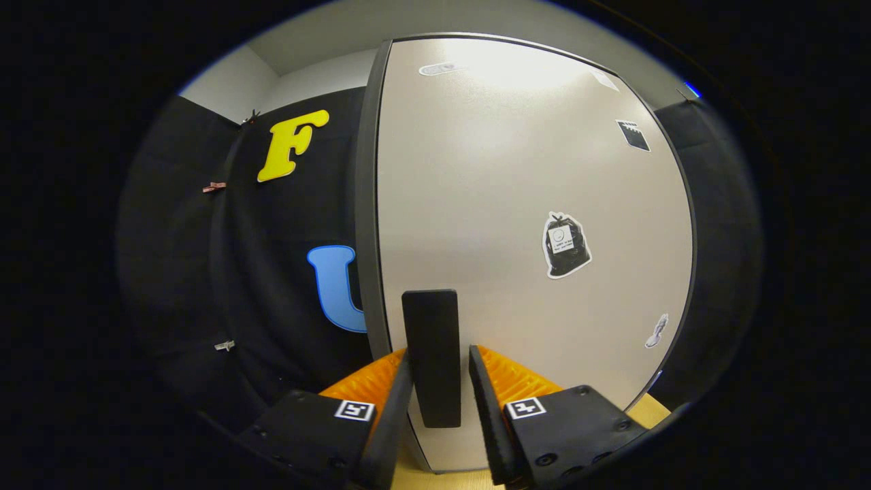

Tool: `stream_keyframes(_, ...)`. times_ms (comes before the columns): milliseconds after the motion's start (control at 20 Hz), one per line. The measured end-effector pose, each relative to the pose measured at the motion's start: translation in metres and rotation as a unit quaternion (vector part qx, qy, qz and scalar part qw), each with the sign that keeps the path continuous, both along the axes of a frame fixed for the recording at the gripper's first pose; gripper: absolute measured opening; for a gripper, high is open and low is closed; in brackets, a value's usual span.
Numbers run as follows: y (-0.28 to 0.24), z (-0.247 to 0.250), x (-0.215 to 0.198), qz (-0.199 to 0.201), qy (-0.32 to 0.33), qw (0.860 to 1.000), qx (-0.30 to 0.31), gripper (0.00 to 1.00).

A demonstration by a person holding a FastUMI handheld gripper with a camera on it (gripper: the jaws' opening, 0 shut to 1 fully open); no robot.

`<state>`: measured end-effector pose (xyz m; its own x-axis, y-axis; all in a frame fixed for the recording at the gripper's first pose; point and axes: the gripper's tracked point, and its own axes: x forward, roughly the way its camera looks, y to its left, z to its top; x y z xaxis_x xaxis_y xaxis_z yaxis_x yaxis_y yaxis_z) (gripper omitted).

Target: Open the shoe cabinet door, grab the shoes and put them into the shoe cabinet, then close the shoe cabinet door.

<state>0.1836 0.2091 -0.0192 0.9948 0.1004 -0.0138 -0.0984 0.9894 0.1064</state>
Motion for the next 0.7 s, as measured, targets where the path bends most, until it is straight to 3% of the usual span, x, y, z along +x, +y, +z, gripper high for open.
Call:
stream_keyframes(50,0.0005,-0.0033,0.0026,-0.003,0.006,1.0,-0.004,0.51)
stream_keyframes(250,0.0047,-0.0114,0.0044,-0.011,0.005,0.999,-0.04,0.51)
stream_keyframes(350,0.004,-0.0095,0.0007,-0.006,0.001,0.999,-0.042,0.35)
stream_keyframes(550,0.004,-0.0106,0.0026,-0.001,0.001,1.0,-0.023,0.3)
stream_keyframes(700,0.0021,-0.0098,-0.0044,0.005,0.01,1.0,-0.025,0.18)
